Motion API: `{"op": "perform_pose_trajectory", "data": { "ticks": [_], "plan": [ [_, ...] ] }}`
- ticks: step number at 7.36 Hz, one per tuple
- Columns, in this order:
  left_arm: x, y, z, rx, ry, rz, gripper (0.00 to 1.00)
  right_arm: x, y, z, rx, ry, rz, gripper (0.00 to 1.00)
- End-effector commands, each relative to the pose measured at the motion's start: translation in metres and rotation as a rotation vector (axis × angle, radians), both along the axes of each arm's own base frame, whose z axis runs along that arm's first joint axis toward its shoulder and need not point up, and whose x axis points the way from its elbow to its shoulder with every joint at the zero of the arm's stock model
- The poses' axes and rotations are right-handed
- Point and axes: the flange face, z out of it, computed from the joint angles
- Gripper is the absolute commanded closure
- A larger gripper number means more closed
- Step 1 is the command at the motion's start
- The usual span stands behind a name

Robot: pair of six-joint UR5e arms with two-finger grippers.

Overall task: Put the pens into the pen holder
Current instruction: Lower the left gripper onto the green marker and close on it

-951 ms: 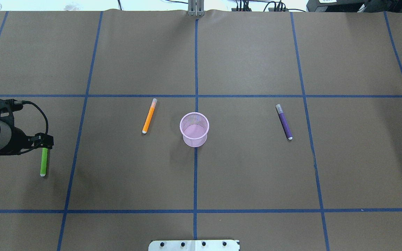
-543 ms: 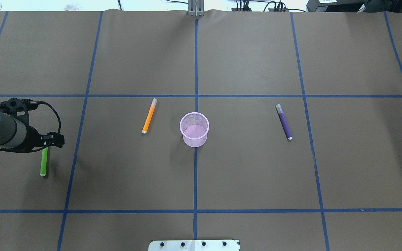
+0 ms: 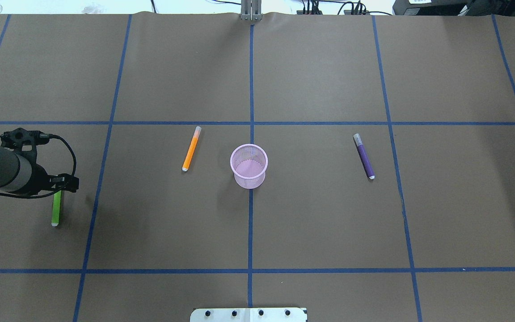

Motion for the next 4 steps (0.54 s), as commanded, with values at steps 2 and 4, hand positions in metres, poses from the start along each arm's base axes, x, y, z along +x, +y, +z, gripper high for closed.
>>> {"op": "perform_pose_trajectory", "data": {
  "ticks": [2,4],
  "plan": [
    [-0.004,0.0035,0.0122,0.011,0.017,0.003,0.02,0.0,0.0,0.0004,-0.001,0.0,0.0,0.0],
    [-0.0037,0.0033,0.0153,0.006,0.012,0.002,0.07,0.0001,-0.0007,-0.0002,0.001,0.002,0.0,0.0]
  ]
}}
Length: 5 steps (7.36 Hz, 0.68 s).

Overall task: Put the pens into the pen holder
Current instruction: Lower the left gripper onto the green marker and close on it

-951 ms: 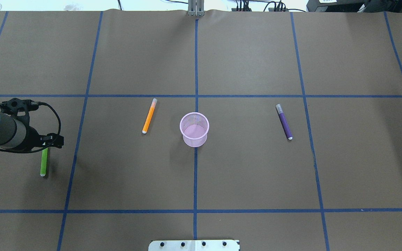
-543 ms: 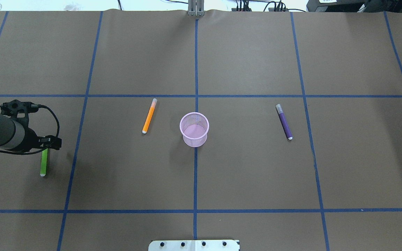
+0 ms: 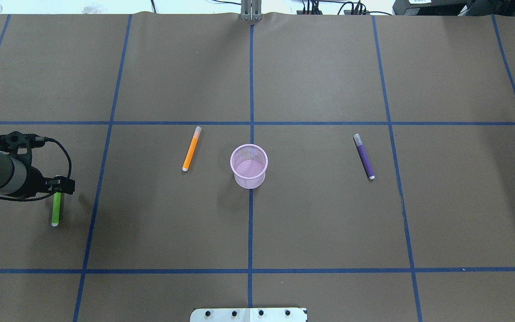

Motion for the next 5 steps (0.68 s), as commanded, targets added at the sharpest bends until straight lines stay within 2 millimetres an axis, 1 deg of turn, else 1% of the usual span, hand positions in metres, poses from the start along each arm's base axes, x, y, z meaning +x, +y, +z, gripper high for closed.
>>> {"op": "perform_pose_trajectory", "data": {
  "ticks": [1,2,5],
  "plan": [
    [0.0001,0.0,0.0036,-0.004,-0.004,0.0,0.12,0.0,-0.0005,-0.0005,0.001,0.0,0.0,0.0],
    [0.0012,0.0,0.0045,-0.005,-0.006,0.001,0.17,0.0,-0.0012,-0.0013,0.003,0.0,0.0,0.0],
    [0.0025,0.0001,0.0061,-0.009,-0.007,0.003,0.23,0.0,-0.0071,-0.007,0.015,0.001,0.0,0.0]
  ]
}}
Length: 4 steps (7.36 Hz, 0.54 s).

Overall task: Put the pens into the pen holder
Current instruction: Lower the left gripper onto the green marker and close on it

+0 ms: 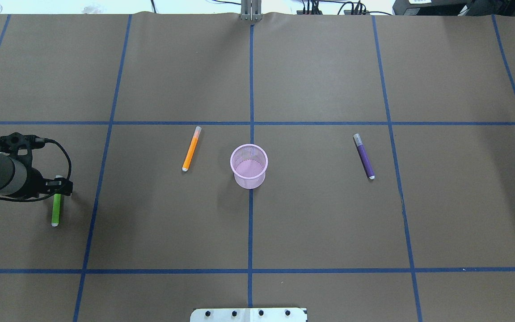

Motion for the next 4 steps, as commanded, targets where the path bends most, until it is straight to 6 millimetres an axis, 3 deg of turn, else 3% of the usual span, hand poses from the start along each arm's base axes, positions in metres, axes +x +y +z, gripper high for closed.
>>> {"op": "perform_pose_trajectory", "data": {
  "ticks": [1,3,4],
  "plan": [
    [0.0006,0.0001,0.0011,-0.003,-0.001,0.0,0.28,0.0008,-0.0012,-0.001,0.003,0.001,0.002,0.0],
    [0.001,-0.0002,-0.0005,-0.001,0.001,0.0,0.4,0.0,-0.0013,-0.001,0.003,0.001,0.0,0.0],
    [0.0009,-0.0002,-0.0013,-0.001,0.003,-0.001,0.51,0.0,-0.0011,0.0013,-0.002,0.001,0.0,0.0]
  ]
}}
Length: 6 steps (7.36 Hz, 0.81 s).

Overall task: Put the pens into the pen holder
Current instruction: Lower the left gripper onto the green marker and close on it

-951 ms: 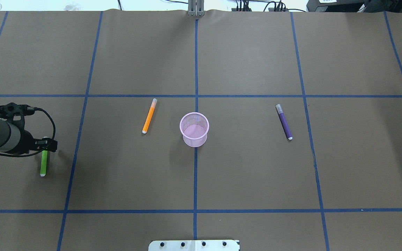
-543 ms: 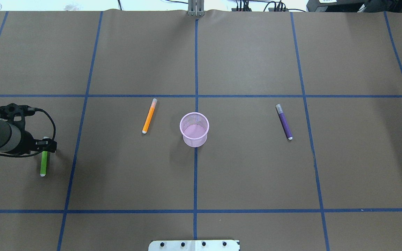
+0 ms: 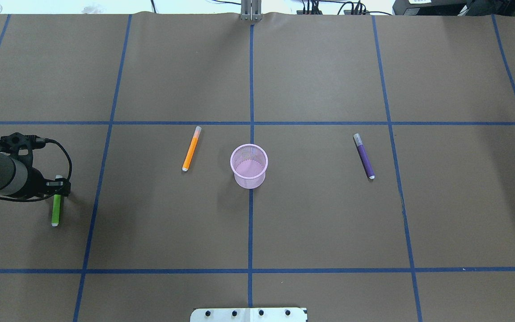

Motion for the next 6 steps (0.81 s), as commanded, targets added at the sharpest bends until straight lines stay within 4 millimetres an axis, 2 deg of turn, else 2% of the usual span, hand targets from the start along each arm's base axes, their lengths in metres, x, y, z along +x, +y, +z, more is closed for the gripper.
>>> {"op": "perform_pose_trajectory", "data": {
  "ticks": [1,3,4,5,6],
  "plan": [
    [0.002,0.004,-0.002,-0.027,0.022,0.025,0.66,0.0,-0.001,0.001,-0.002,0.0,0.0,0.0],
    [0.003,0.005,-0.003,-0.046,0.034,0.034,0.85,0.0,-0.002,0.0,0.0,0.0,0.0,0.0],
    [0.003,0.005,-0.005,-0.043,0.037,0.033,1.0,0.0,-0.003,-0.001,0.001,0.0,0.0,0.0],
    [-0.001,0.007,-0.011,-0.047,0.051,0.039,1.0,0.0,-0.003,-0.001,0.003,0.002,0.0,0.0],
    [-0.006,0.009,-0.027,-0.051,0.086,0.049,1.0,0.0,-0.006,-0.004,0.009,0.002,0.0,0.0]
  ]
}}
